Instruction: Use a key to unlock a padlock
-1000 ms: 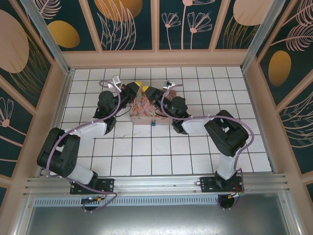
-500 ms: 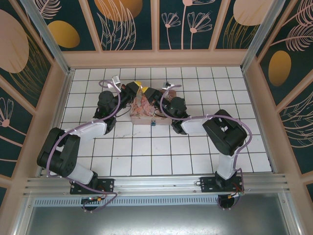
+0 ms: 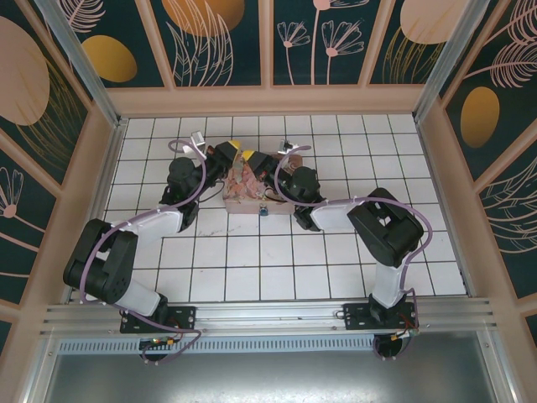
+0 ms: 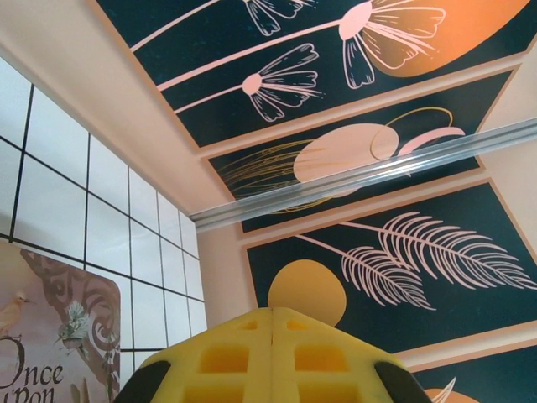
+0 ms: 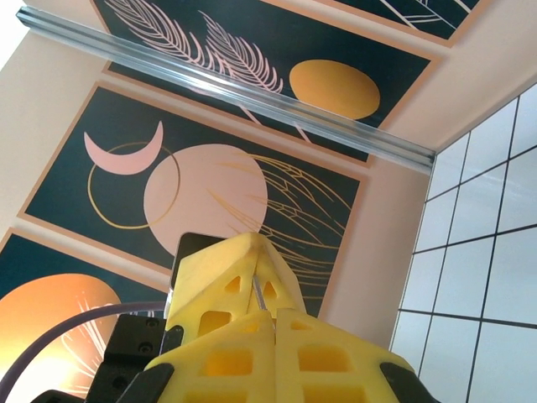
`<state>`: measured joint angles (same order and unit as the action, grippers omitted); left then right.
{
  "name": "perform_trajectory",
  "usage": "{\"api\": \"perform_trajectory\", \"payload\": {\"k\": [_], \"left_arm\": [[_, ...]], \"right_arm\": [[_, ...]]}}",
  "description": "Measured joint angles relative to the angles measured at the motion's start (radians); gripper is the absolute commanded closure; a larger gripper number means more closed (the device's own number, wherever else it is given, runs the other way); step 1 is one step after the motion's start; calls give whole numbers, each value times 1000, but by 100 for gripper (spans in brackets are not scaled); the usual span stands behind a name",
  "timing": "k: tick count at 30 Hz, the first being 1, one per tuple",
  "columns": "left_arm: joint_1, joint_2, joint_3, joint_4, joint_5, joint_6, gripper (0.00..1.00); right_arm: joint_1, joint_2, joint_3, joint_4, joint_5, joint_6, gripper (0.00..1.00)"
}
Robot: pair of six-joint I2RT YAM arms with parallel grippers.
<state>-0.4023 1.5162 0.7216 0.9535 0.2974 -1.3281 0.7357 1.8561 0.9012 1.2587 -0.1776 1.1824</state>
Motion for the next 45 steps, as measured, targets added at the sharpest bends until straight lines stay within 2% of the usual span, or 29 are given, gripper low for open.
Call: {"api": "perform_trajectory", "payload": {"k": [11, 12, 13, 14, 16, 19, 22, 27, 32, 39, 45], "left_arm": [[0, -8, -4, -1, -3, 0, 100], [0, -8, -4, -2, -3, 0, 92], [0, -8, -4, -4, -3, 0, 78], [-1, -8, -4, -7, -3, 5, 69], [-3, -15, -4, -24, -5, 13, 41], [-4, -52, -4, -72, -18, 40, 23], [-4, -113, -4, -127, -32, 85, 13], [-4, -215, -10, -252, -40, 209, 7], [-4, -262, -19, -434, -8, 371, 5], [-17, -344, -147, -554, 44, 501, 8], [-109, -344, -250, -556, 58, 566, 12]], "right_arm": [[-5, -2, -1, 1, 0, 14, 100], [-6, -2, -1, 1, -1, 15, 100], [-8, -2, -1, 1, -5, 19, 100], [-10, -2, -2, 1, -6, 22, 100], [-19, -3, -18, 0, -7, 26, 100], [-41, -23, -60, -34, -7, 26, 100], [-65, -80, -104, -99, -12, 19, 100], [-110, -214, -126, -246, -42, -36, 100], [-148, -333, -115, -436, -77, -118, 100], [-181, -378, -98, -652, -118, -203, 100], [-230, -380, -103, -711, -159, -235, 100]]}}
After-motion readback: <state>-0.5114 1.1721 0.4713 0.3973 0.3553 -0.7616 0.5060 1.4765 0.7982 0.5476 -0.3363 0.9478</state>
